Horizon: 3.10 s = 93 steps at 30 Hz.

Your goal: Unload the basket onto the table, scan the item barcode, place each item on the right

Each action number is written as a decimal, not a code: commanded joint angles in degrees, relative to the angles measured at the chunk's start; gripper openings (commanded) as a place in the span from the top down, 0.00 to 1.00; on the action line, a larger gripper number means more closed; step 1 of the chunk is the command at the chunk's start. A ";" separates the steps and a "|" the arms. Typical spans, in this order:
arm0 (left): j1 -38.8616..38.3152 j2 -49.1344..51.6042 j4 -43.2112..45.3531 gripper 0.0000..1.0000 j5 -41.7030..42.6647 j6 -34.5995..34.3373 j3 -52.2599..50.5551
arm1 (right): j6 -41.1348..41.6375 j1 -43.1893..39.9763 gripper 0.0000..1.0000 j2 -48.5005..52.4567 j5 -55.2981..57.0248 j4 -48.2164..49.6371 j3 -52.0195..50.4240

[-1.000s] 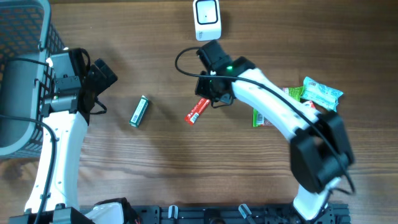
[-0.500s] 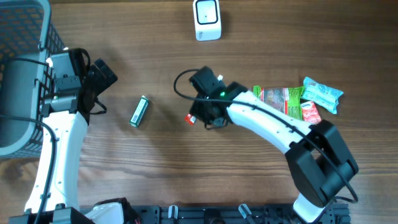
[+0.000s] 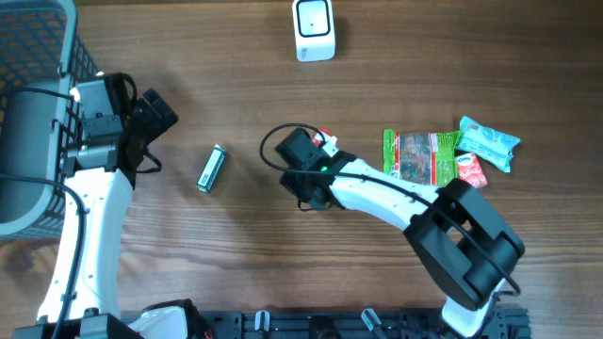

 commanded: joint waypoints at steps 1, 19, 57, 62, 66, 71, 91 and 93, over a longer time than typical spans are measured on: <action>0.22 0.33 0.07 0.00 -0.72 0.28 0.37 | 1.07 1.60 0.96 4.63 1.36 4.79 -0.52; 0.22 0.31 0.07 0.00 -0.72 0.28 0.37 | -62.97 -5.42 0.60 -7.58 -14.23 13.75 2.45; 0.22 0.31 0.07 0.00 -0.72 0.28 0.37 | -56.70 -14.53 0.83 5.22 -24.76 -5.35 2.49; 0.22 0.31 0.07 0.00 -0.72 0.28 0.37 | -57.35 -14.53 0.80 5.20 -28.61 -11.08 2.49; 0.22 0.31 0.07 0.00 -0.72 0.28 0.37 | -62.99 -14.49 0.80 4.74 -28.61 -11.61 2.64; 0.22 0.31 0.07 0.00 -0.72 0.28 0.37 | -70.42 -14.38 0.72 -3.08 -27.08 -16.85 5.46; 0.22 0.31 0.07 0.00 -0.72 0.28 0.37 | -84.24 -8.11 0.67 -14.80 -7.82 -15.21 -4.79; 0.22 0.31 0.07 0.00 -0.72 0.28 0.37 | -84.24 -5.90 0.64 -14.32 -5.22 -13.35 -5.38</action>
